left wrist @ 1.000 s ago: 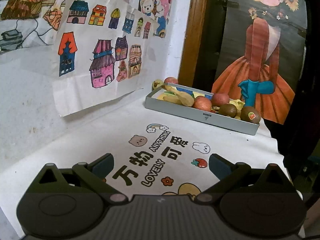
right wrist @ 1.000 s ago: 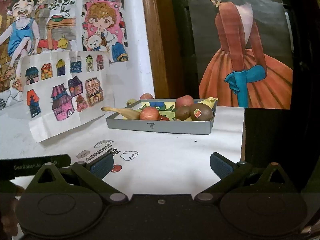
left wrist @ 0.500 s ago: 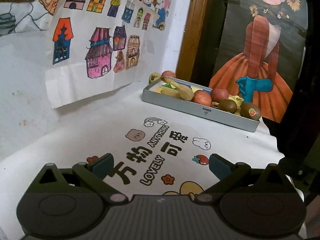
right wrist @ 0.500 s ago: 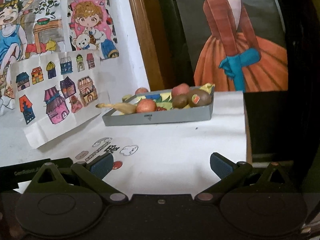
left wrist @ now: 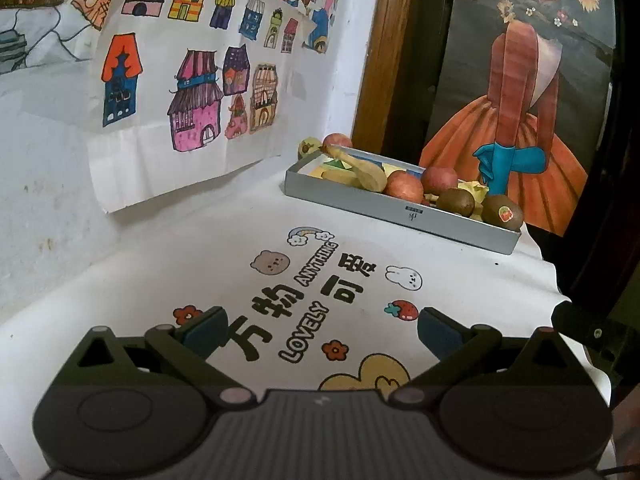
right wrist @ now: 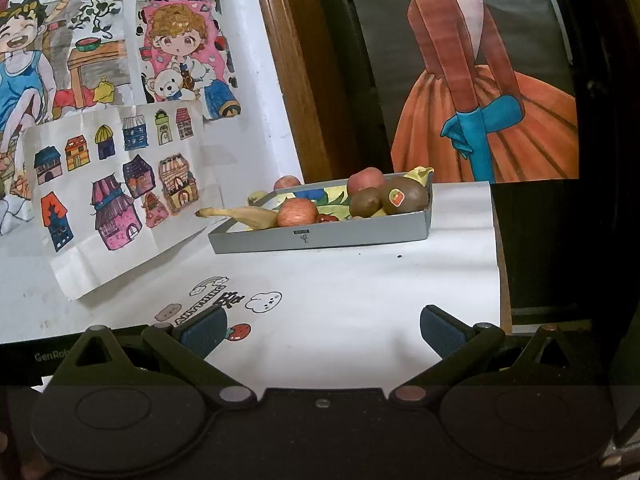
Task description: Organize fruits
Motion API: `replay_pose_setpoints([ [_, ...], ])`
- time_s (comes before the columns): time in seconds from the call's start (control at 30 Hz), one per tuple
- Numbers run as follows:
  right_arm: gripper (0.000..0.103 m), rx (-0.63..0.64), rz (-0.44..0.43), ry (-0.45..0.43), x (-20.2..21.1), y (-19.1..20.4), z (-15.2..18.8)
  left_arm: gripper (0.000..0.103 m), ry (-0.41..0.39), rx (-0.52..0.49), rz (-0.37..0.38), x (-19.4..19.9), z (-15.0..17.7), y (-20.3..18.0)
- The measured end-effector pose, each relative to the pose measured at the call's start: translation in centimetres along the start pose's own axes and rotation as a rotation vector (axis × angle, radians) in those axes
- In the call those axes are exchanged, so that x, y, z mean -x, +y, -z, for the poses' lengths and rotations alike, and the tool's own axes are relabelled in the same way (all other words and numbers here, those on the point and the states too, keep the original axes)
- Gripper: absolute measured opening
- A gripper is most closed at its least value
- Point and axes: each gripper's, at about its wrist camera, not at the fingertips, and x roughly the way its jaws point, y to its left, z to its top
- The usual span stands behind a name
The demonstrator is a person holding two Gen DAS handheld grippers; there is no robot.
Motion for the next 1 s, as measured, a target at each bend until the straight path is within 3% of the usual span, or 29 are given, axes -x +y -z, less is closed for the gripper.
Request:
replay_pose_setpoints([
  [0.8, 0.102, 0.002, 0.008, 0.007, -0.29, -0.12, -0.03, 0.103, 0.012, 0.008, 0.004, 0.19, 0.20, 0.06],
  [1.0, 0.102, 0.009, 0.007, 0.009, -0.30, -0.12, -0.02, 0.103, 0.019, 0.013, -0.023, 0.28, 0.21, 0.04],
])
